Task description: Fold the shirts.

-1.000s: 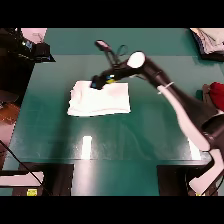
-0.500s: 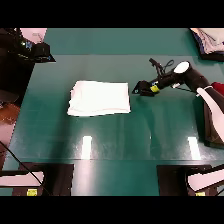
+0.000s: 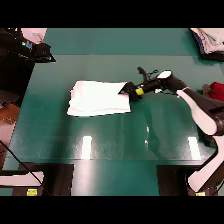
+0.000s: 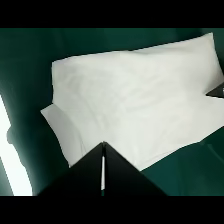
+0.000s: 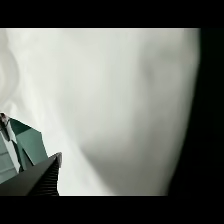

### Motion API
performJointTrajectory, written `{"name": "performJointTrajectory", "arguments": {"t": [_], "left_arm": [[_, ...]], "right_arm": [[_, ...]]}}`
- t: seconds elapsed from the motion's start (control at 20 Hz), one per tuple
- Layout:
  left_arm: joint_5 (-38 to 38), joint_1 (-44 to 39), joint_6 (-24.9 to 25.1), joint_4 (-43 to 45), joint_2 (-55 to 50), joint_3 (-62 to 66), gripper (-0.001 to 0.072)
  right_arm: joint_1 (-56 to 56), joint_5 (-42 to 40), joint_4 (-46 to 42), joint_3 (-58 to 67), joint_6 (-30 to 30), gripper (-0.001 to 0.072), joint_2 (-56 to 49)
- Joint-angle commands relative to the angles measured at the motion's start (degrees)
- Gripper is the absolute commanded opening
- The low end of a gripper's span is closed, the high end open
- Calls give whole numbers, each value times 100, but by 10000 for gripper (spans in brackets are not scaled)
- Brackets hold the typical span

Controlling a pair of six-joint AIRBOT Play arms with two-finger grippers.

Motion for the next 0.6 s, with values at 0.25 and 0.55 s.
{"name": "performJointTrajectory", "arguments": {"t": [0.25, 0.55], "left_arm": [[-50, 2, 26, -289, -2, -2, 26], [-61, -372, 98, -678, -2, -2, 25]], "right_arm": [[575, -122, 155, 1067, -240, 14, -463], [-717, -466, -466, 48, -229, 13, 1172]]}}
